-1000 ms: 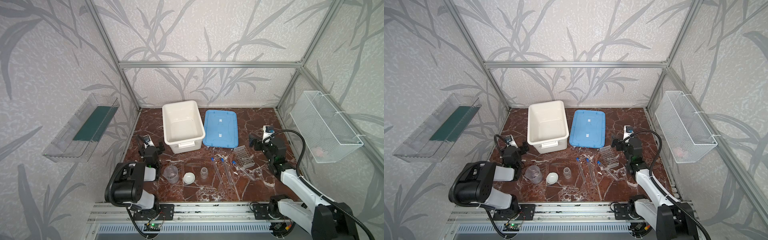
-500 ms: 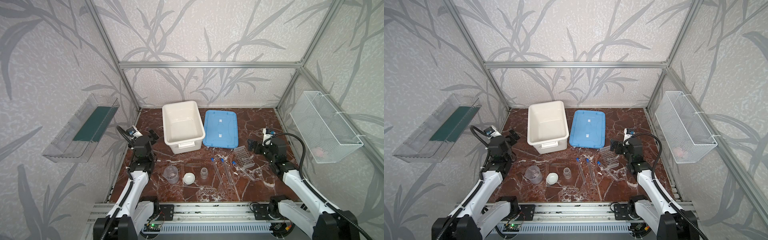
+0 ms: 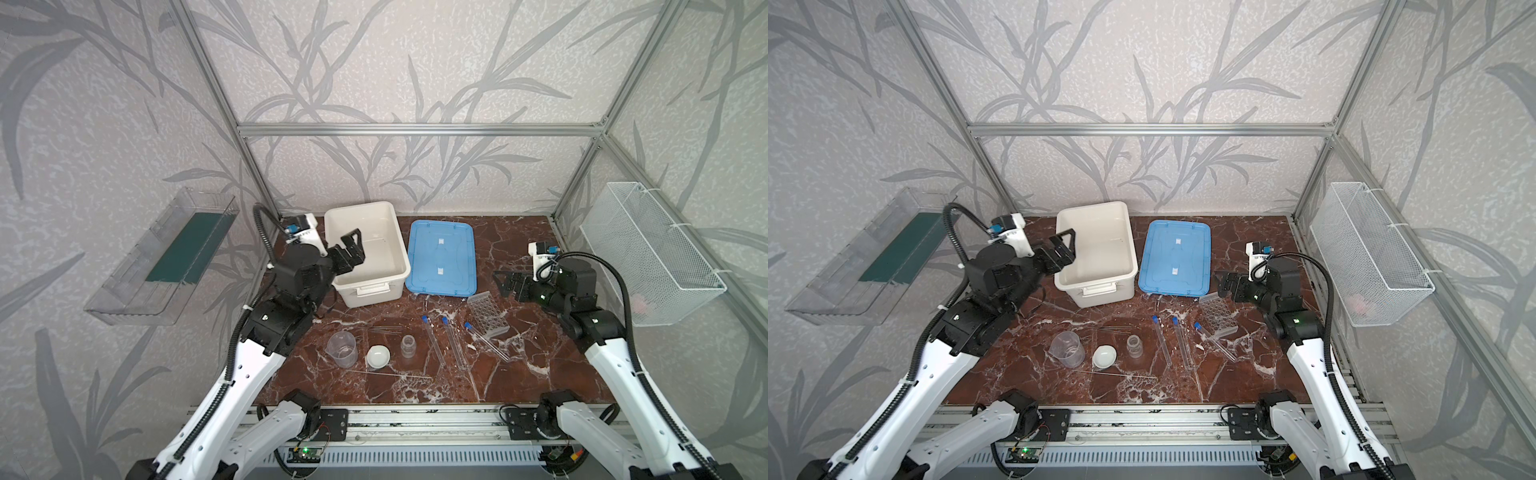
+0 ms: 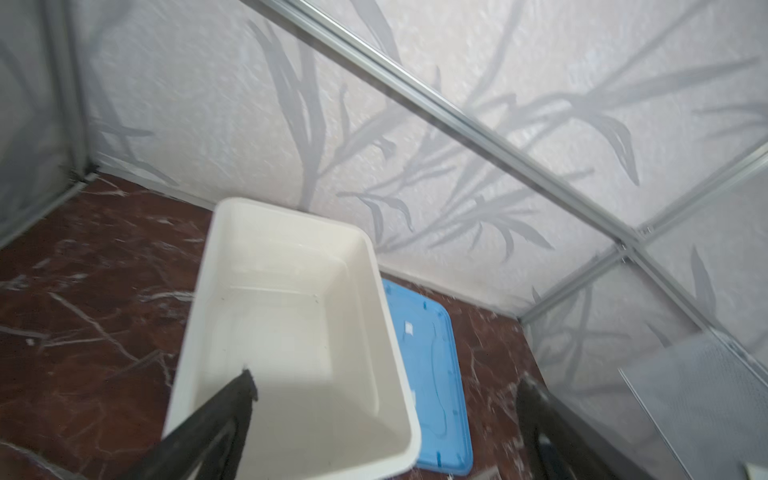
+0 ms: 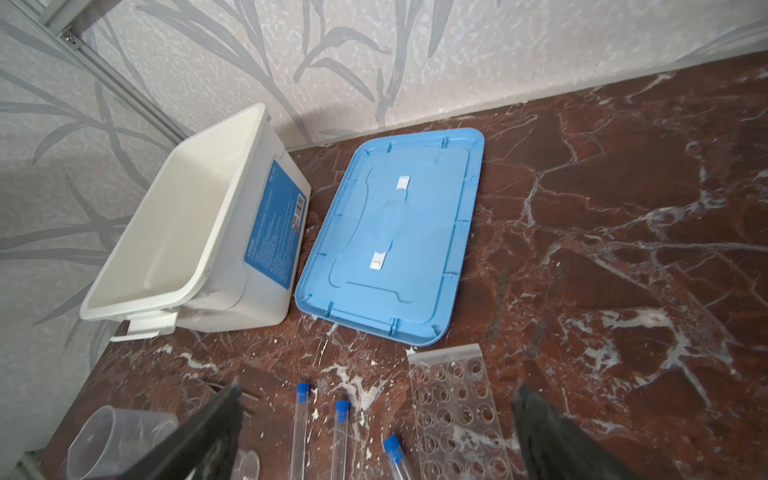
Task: Organize the chemistry lab equipment
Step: 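Raise both arms and reach the left gripper over the blue-capped test tubes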
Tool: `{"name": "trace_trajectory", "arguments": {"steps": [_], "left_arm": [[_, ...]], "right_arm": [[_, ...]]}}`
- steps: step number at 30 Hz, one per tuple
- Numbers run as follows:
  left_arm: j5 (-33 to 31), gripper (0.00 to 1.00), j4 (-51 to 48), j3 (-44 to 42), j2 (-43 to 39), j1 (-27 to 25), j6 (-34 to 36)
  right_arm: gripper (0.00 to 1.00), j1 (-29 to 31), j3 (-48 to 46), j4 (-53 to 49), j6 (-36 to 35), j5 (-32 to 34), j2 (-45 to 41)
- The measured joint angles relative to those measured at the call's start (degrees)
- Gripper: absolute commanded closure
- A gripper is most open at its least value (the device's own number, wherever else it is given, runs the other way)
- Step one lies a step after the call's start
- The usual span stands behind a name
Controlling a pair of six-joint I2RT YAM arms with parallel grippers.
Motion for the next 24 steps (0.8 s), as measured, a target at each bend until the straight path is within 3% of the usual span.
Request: {"name": "trace_trajectory", "arguments": {"steps": [6, 14, 16, 19, 24], "left_arm": [[-0.9, 0.01, -9.7, 9.0, 10.4, -15.2, -0.2], [1.3, 0.01, -14.3, 12.1, 25.7, -28.1, -5.8], [1.4, 0.05, -14.8, 12.0, 29.4, -31.4, -8.3], [1.9, 0.15, -15.2, 11.7, 33.3, -33.8, -11.2], [2.1, 0.25, -16.3, 11.9, 36.7, -33.4, -13.7]], "right_arm": [[0.01, 0.0, 0.8, -3.8, 1.5, -6.1, 1.4], [0.01, 0.0, -0.9, -3.1, 4.6, -8.3, 1.4], [0.01, 0.0, -3.7, -1.4, 6.7, -8.0, 0.9], [0.00, 0.0, -6.6, -1.1, 8.8, -6.3, 0.9], [0.00, 0.0, -6.8, -1.5, 9.1, -3.8, 1.2]]}}
